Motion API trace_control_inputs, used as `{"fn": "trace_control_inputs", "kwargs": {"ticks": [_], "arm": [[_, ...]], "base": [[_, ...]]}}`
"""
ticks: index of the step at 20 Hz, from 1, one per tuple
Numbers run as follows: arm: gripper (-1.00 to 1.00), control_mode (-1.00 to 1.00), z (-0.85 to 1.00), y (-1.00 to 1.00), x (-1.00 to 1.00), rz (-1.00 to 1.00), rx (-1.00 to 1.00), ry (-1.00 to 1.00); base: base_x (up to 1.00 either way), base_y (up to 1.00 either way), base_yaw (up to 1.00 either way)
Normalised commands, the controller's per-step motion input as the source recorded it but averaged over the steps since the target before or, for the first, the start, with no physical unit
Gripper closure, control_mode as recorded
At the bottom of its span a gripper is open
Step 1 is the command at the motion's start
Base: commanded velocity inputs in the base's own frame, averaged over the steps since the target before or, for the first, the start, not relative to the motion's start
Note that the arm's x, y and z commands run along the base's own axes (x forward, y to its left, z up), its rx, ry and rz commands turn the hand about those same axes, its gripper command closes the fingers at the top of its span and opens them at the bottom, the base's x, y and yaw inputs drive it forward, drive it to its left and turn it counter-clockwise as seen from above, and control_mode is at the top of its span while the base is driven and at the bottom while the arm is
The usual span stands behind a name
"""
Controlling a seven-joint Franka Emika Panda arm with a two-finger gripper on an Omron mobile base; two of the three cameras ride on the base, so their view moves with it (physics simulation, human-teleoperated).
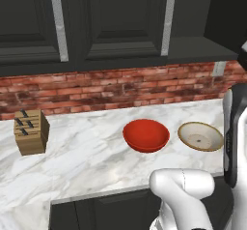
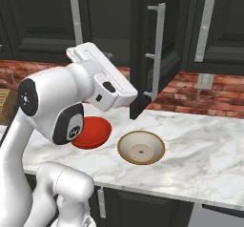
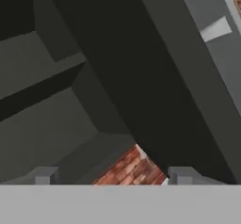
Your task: Open the cabinet. Pick the bowls from the counter and place them in the cabinet. Then close the cabinet.
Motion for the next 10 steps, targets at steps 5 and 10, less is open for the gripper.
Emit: {"fn": "trace_control_inputs", "kwargs": {"ticks": [5,10], "arm": [[-1.00,-1.00,-0.12,-0.15,-0.35,0.02,0.07,-0.03],[-1.00,-1.00,0.00,0.86,-0.95,0.11,-0.13,-0.09]], "base": [[0.00,0.00,0.00],[0.00,0.00,0.00]]}}
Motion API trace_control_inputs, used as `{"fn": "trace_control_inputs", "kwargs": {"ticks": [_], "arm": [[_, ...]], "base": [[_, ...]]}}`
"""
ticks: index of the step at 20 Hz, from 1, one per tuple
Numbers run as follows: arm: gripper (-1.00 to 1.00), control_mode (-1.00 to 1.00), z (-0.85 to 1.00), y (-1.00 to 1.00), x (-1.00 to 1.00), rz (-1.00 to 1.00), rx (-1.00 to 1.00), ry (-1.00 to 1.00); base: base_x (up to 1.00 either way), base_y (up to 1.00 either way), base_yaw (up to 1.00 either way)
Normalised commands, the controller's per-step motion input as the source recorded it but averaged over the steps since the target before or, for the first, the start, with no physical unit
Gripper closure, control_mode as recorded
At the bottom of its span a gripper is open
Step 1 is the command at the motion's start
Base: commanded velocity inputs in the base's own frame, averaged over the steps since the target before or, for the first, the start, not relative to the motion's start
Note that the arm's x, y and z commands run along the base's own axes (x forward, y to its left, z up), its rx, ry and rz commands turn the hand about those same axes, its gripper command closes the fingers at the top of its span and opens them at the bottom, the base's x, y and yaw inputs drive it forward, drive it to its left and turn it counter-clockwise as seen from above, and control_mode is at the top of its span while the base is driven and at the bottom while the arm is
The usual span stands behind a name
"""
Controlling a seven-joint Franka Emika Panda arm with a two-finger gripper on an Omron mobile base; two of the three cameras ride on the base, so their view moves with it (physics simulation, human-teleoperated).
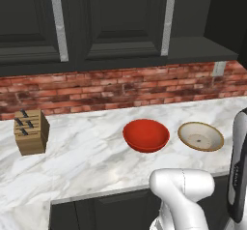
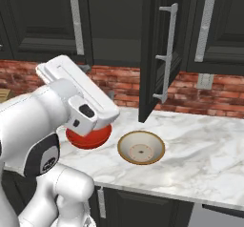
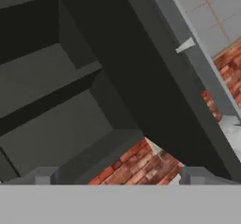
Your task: Open the cabinet. Pick the bowls from the counter and place them in the cabinet. Then close the cabinet.
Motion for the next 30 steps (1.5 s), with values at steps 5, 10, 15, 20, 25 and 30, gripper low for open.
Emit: {"fn": "trace_control_inputs", "kwargs": {"ticks": [5,10,15,20,25,30], "arm": [[-1.00,-1.00,-0.01,1.00,-0.81,0.28,-0.35,-0.08],[-1.00,-1.00,0.36,0.97,-0.04,0.30,-0.35,0.03],[-1.00,-1.00,0.19,0.73,0.25,0.11,-0.20,0.00],[-1.00,-1.00,-0.01,0.40,0.76,0.00,-0.06,-0.02],[-1.00,-1.00,-0.05,0.04,0.71,0.06,0.00,-0.02],[-1.00,-1.00,0.00,-0.29,0.53,0.06,0.00,-0.05]], "base": [[0.00,0.00,0.00],[0.00,0.00,0.00],[0.00,0.00,0.00],[0.00,0.00,0.00],[0.00,0.00,0.00],[0.00,0.00,0.00]]}}
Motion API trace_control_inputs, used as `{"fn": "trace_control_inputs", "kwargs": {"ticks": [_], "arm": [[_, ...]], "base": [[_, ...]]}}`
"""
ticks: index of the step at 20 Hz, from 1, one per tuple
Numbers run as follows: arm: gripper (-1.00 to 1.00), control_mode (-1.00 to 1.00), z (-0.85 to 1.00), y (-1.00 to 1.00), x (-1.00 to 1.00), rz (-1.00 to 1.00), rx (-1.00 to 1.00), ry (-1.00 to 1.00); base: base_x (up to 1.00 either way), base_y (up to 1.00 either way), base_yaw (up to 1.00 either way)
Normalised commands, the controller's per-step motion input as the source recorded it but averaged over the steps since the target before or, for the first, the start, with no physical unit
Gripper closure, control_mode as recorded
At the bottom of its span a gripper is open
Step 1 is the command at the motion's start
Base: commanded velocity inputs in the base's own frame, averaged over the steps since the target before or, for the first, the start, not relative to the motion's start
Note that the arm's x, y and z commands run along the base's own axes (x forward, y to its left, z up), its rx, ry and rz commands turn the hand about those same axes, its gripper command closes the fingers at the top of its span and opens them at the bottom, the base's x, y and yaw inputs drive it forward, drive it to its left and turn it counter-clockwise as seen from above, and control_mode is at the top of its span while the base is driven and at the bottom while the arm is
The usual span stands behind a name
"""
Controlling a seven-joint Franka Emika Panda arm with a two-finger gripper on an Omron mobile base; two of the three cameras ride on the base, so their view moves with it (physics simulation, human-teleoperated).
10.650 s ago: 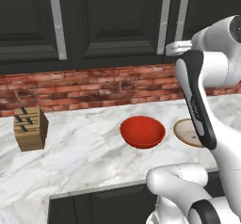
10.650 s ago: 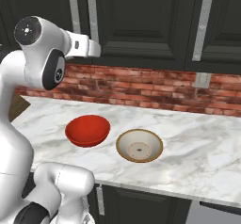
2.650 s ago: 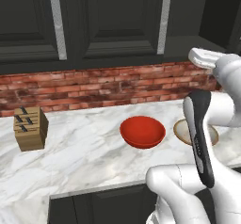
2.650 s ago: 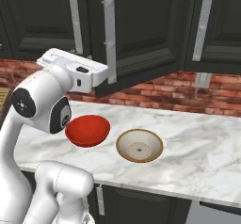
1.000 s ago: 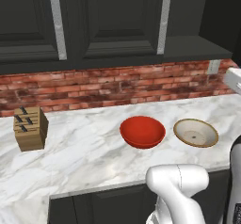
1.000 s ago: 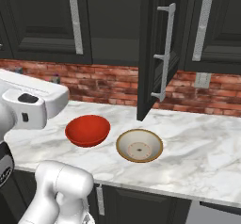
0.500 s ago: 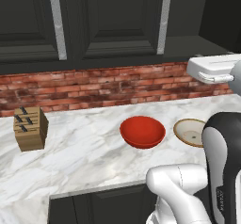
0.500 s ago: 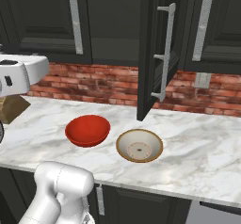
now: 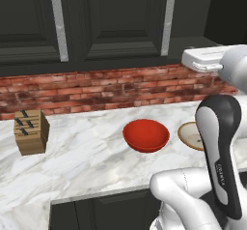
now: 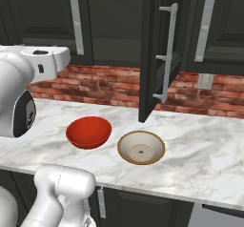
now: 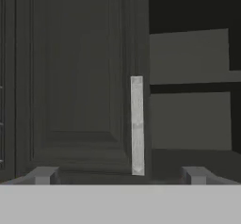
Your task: Open the cabinet. Pick the bowls from the counter and place them in the cabinet. Then close the cabinet.
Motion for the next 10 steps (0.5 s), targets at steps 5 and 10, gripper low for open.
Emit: {"fn": "trace_control_inputs", "kwargs": {"ticks": [5,10], "arm": [[-1.00,-1.00,-0.08,-0.02,0.46,-0.02,-0.02,-0.14],[-1.00,-1.00,-0.22,0.00,0.44,-0.05,-0.03,-0.11]], "base": [[0.00,0.00,0.00],[0.00,0.00,0.00]]}}
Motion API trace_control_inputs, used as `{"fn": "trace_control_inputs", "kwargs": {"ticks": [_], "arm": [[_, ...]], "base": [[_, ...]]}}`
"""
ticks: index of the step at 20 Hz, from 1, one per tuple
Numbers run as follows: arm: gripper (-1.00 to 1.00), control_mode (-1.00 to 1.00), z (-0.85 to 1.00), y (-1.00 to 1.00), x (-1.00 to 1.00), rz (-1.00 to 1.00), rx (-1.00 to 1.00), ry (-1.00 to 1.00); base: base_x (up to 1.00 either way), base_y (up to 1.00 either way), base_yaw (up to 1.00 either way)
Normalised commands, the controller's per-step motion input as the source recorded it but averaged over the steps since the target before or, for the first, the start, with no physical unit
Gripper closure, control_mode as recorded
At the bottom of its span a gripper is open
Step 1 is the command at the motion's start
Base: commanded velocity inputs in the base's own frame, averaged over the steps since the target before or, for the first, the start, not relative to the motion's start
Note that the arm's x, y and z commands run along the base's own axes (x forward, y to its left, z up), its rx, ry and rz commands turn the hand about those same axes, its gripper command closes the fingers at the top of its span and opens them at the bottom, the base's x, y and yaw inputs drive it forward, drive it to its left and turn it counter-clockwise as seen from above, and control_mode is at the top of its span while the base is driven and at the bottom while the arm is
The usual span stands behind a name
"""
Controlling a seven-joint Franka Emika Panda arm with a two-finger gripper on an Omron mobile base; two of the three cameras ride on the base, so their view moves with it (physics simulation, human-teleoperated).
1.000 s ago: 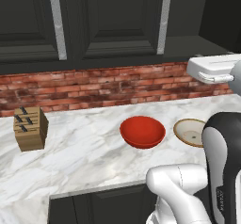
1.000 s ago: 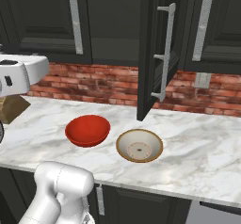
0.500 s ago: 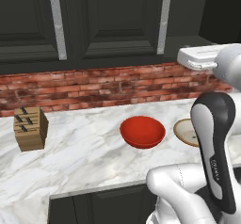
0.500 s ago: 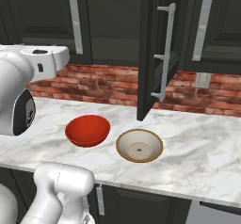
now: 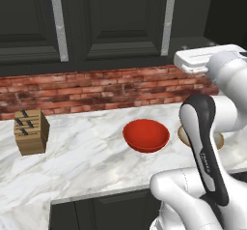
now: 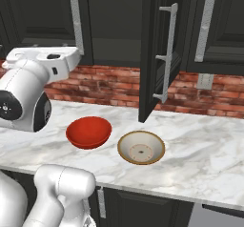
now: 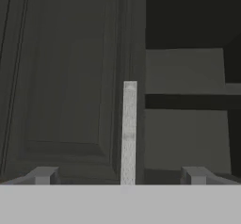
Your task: Open the cabinet. Pick the bowls from the counter and place them in the cabinet. Then close the cabinet.
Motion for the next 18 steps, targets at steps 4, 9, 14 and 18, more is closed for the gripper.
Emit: {"fn": "trace_control_inputs", "kwargs": {"ticks": [4,9,14,18], "arm": [[-1.00,-1.00,-0.09,0.00,0.44,-0.03,0.00,-0.01],[-1.00,-1.00,-0.02,0.00,0.56,0.00,0.00,0.00],[-1.00,-1.00,-0.10,0.00,0.70,0.00,0.00,0.00],[-1.00,-1.00,-0.15,0.00,0.64,0.00,0.01,0.00]], "base": [[0.00,0.00,0.00],[0.00,0.00,0.00],[0.00,0.00,0.00],[0.00,0.00,0.00]]}}
